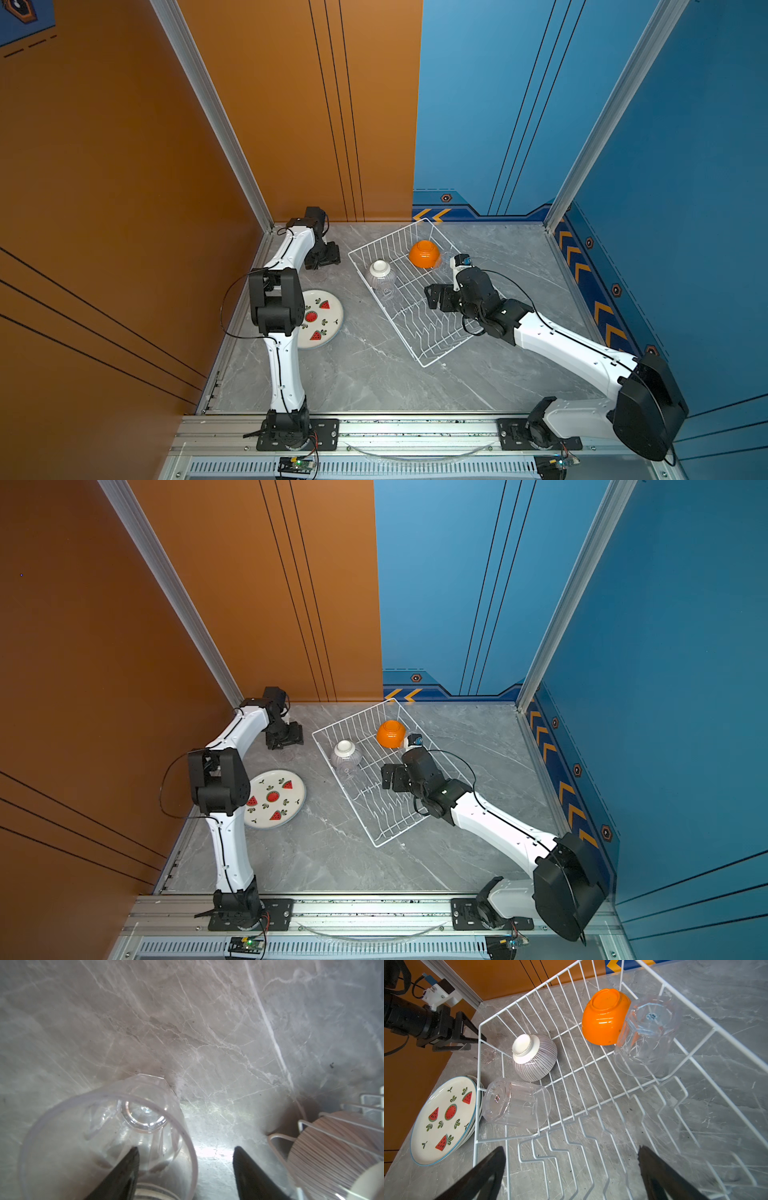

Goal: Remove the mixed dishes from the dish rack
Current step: 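Lower the cup onto the table and open the left gripper, then reach the right gripper to the next clear cup while the left returns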

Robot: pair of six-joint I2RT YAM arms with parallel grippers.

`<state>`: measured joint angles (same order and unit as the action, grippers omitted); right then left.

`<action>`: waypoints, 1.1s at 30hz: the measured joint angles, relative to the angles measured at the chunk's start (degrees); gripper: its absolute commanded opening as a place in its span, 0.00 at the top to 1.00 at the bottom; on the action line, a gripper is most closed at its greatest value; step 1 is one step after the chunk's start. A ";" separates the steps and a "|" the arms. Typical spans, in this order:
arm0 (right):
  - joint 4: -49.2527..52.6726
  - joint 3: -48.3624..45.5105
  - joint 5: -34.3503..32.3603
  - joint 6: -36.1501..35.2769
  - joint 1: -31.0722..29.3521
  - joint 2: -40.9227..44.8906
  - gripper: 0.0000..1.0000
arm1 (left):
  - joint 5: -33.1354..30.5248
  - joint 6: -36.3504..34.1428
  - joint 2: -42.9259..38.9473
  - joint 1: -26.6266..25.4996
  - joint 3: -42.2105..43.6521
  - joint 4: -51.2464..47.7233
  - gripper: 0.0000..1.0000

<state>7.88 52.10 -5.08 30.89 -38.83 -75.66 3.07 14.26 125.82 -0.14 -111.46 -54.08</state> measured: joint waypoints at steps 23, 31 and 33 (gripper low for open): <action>0.26 10.05 2.01 -2.91 -7.17 -11.37 0.00 | 7.72 7.04 -43.74 -6.38 30.77 8.92 0.02; 3.08 12.63 1.77 -6.21 -8.31 -15.50 0.00 | 9.62 11.06 -70.49 -13.68 52.68 17.86 0.02; 3.89 13.33 1.44 -7.15 -8.70 -16.85 0.00 | 9.62 13.03 -75.91 -14.49 56.68 19.04 0.02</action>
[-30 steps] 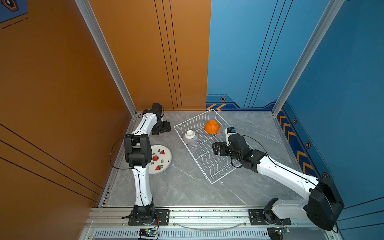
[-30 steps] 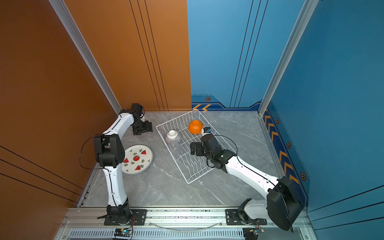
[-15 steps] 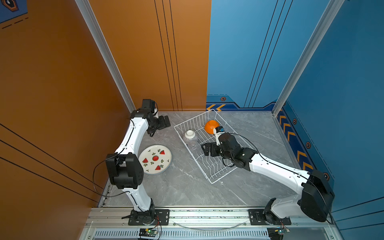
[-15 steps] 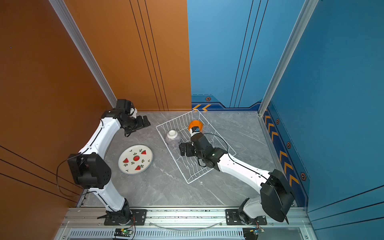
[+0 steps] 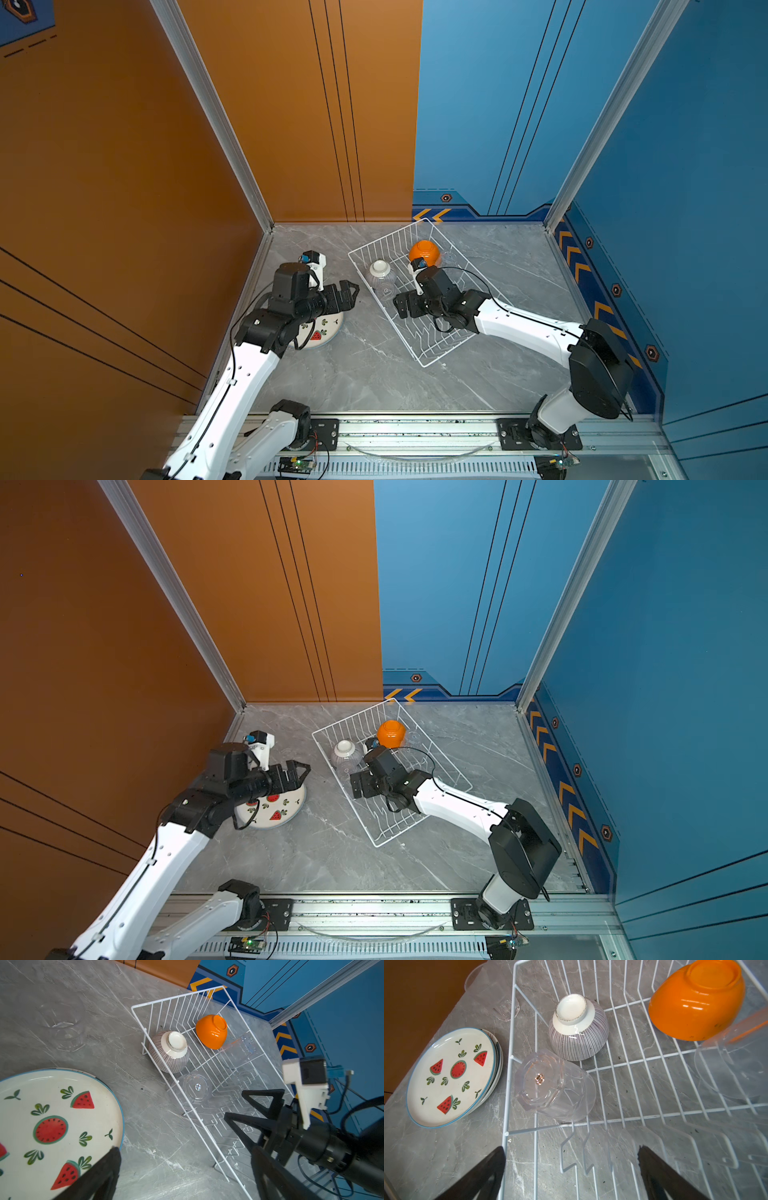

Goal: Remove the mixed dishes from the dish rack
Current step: 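Reach the right gripper to the next clear cup while the left returns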

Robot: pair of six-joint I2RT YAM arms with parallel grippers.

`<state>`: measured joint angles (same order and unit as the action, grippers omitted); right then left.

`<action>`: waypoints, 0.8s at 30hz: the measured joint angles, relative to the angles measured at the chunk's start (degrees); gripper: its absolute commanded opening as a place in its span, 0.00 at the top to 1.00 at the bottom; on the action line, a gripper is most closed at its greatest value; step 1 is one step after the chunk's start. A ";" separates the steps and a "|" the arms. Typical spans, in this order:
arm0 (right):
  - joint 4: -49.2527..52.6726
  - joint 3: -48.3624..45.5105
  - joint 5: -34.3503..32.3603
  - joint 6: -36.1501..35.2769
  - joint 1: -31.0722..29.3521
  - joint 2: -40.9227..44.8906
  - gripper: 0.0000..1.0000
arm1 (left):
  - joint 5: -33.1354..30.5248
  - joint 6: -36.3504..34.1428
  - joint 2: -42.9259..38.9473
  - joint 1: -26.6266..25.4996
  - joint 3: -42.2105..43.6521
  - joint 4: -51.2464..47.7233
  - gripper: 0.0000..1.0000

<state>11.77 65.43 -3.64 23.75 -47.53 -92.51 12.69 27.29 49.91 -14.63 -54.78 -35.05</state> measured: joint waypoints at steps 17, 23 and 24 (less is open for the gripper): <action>8.87 13.29 -6.21 -3.48 -2.19 -14.32 0.00 | 0.70 4.28 -11.23 -1.57 6.49 2.27 0.02; 8.44 15.63 -7.13 -3.93 -2.19 -16.13 0.00 | 0.74 4.31 -10.75 -1.57 7.21 2.27 0.02; 8.13 15.87 -7.13 -4.09 -2.19 -16.33 0.00 | 0.87 4.33 -10.49 -1.57 7.21 2.27 0.02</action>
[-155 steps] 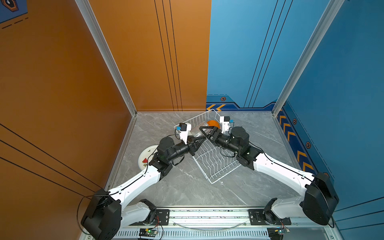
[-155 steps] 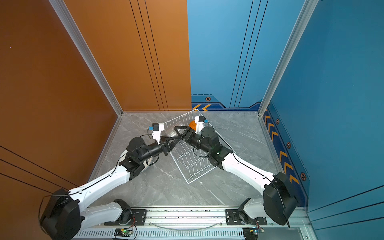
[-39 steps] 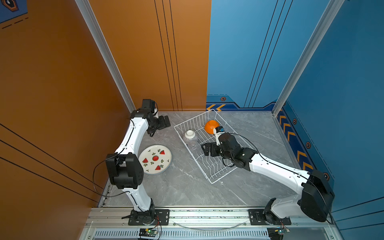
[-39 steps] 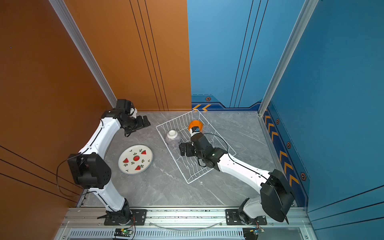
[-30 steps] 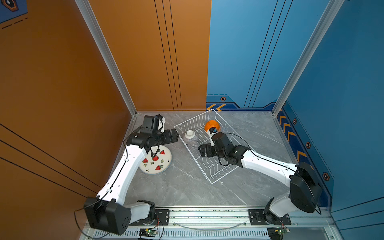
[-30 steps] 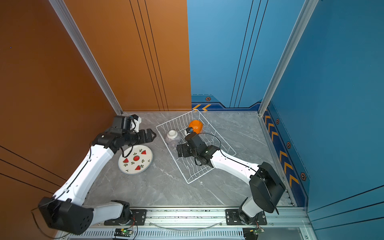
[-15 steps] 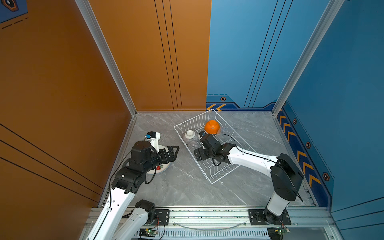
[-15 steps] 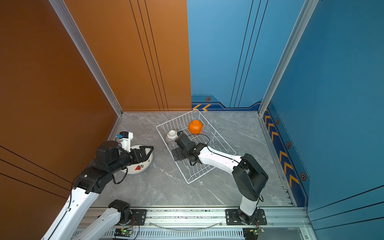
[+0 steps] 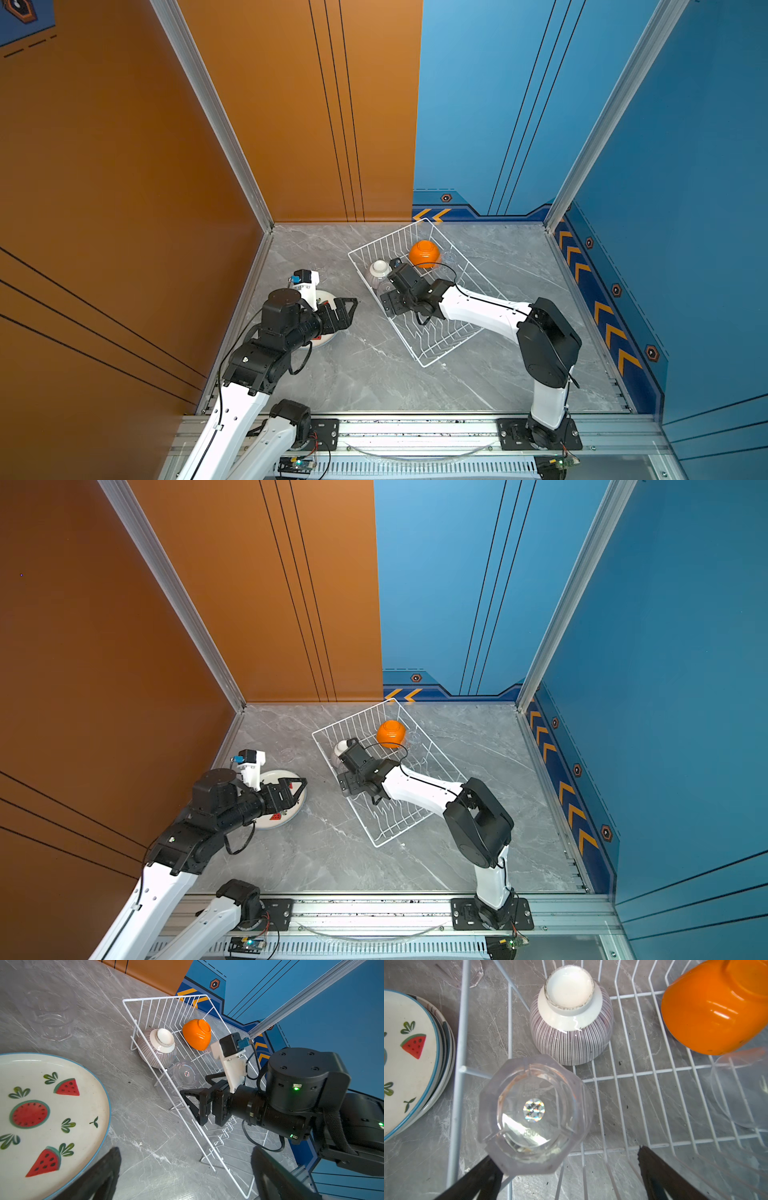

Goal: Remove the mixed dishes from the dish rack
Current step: 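Reach the right gripper to the next clear cup while the left returns, then close the right gripper on the clear cup in the rack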

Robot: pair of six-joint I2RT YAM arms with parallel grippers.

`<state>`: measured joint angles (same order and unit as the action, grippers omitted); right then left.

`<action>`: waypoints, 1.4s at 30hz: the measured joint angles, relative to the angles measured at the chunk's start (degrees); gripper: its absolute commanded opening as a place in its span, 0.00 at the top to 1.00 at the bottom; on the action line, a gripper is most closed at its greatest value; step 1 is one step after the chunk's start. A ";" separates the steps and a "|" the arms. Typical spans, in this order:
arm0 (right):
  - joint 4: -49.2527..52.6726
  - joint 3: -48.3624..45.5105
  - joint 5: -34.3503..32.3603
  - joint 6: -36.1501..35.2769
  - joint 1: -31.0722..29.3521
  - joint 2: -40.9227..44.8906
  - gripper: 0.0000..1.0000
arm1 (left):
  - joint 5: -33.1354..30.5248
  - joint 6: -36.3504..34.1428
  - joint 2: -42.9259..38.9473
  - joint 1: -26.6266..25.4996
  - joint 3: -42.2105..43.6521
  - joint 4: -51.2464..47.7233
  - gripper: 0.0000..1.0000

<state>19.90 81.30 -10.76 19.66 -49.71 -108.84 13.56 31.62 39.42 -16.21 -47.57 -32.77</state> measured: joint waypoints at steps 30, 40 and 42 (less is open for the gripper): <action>-8.55 7.19 4.55 2.32 1.01 -8.24 0.04 | 0.24 -0.02 1.20 0.09 2.27 0.04 0.02; -9.03 7.69 2.80 3.80 1.33 -10.91 0.20 | 0.50 -0.02 1.14 0.57 2.58 0.04 0.02; -9.09 7.69 2.10 3.98 1.27 -11.37 0.27 | 0.50 -0.02 1.16 0.57 2.60 0.07 0.02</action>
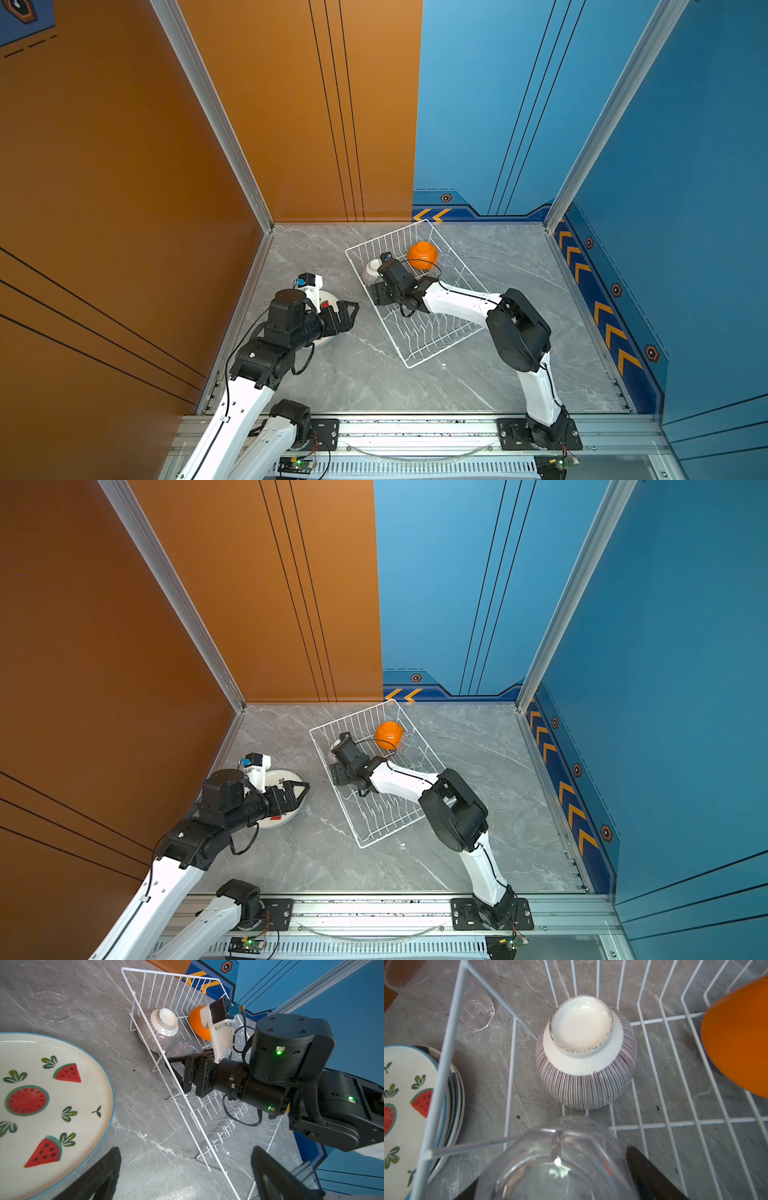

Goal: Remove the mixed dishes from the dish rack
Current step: 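Close the right gripper on the clear cup in the rack, then lift the clear cup toward the left gripper while the left reaches over the rack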

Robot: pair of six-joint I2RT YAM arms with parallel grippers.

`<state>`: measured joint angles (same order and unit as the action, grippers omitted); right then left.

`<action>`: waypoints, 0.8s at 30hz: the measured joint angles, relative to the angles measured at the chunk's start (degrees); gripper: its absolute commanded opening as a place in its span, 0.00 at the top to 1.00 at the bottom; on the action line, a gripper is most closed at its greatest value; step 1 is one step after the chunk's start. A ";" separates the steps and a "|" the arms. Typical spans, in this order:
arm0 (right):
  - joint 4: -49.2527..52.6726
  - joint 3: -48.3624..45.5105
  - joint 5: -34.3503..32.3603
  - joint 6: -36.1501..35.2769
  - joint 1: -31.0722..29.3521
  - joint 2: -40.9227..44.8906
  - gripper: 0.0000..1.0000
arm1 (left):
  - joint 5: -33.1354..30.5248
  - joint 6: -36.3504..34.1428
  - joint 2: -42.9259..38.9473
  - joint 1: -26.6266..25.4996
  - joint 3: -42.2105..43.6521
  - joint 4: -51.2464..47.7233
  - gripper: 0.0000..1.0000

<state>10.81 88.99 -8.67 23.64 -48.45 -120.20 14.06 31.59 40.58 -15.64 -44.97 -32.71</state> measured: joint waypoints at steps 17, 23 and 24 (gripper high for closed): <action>-1.44 -7.58 -3.10 1.40 -0.20 10.03 0.45 | 0.15 1.09 -0.04 0.26 0.72 0.00 0.02; -3.63 -14.12 -3.63 4.74 0.17 22.05 0.45 | 0.63 2.14 -0.20 0.26 0.79 0.63 0.02; -4.11 -15.17 -3.65 5.33 0.28 23.78 0.45 | 0.83 2.40 -0.28 0.26 0.96 1.16 0.02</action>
<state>6.70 73.82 -12.32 28.97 -48.16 -96.42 14.90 34.00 40.29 -15.38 -44.01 -31.55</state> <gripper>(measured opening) 0.716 0.981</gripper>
